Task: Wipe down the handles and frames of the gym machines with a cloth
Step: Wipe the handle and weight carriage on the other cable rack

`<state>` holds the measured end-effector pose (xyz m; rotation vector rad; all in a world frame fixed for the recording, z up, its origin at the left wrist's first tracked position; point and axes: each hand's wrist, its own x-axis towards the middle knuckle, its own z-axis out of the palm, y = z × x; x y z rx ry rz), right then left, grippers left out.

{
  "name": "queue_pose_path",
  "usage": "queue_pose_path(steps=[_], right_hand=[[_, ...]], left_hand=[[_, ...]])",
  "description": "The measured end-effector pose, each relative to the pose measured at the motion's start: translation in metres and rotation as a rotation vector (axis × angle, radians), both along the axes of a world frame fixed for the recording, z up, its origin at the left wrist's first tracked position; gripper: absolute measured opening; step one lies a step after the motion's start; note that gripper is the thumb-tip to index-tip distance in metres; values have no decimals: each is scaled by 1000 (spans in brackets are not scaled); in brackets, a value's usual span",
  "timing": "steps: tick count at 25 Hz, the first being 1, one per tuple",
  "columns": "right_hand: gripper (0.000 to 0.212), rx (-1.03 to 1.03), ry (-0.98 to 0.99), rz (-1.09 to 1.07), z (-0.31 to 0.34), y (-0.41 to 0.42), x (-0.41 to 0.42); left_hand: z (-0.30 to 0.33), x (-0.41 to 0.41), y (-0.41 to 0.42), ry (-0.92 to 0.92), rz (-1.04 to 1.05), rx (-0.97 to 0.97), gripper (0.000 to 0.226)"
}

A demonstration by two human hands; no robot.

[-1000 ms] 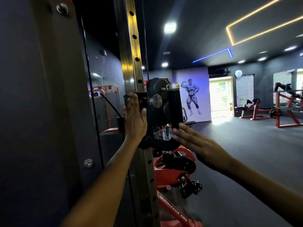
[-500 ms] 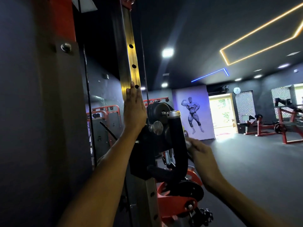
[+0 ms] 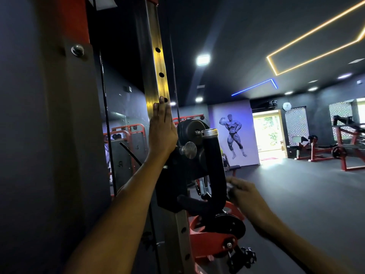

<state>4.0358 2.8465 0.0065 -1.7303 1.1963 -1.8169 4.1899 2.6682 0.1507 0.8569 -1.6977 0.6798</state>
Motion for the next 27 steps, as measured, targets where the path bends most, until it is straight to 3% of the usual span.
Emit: queue_pose_path(steps=[2, 4, 6, 10, 12, 15, 16, 18, 20, 25, 27], right_hand=[[42, -33, 36, -46, 36, -9, -13], [47, -141, -74, 76, 64, -12, -10], [42, -206, -157, 158, 50, -11, 0], [42, -97, -75, -36, -51, -4, 14], [41, -69, -56, -135, -67, -6, 7], [39, -399, -115, -400, -18, -4, -3], [42, -528, -73, -418, 2, -3, 0], [51, -673, 228, -440, 17, -6, 12], [58, -684, 529, -427, -5, -17, 17], [84, -718, 894, -564, -99, -28, 5], [78, -760, 1069, -575, -95, -20, 14]], left_hand=[[-3, 0, -1, 25, -70, 10, 59], [-7, 2, -3, 36, -139, 10, 57], [-12, 4, -4, 36, -196, 5, 57], [-19, 5, -9, 68, -271, 12, 57], [-20, 5, -11, 76, -291, 14, 57], [-24, 4, -12, 92, -308, 14, 56], [-25, 4, -13, 101, -312, 16, 56], [-28, 4, -11, 120, -320, 18, 55], [-32, 4, -9, 124, -343, 19, 55], [-48, 6, -7, 165, -424, 67, 53], [-51, 6, -7, 179, -435, 80, 53]])
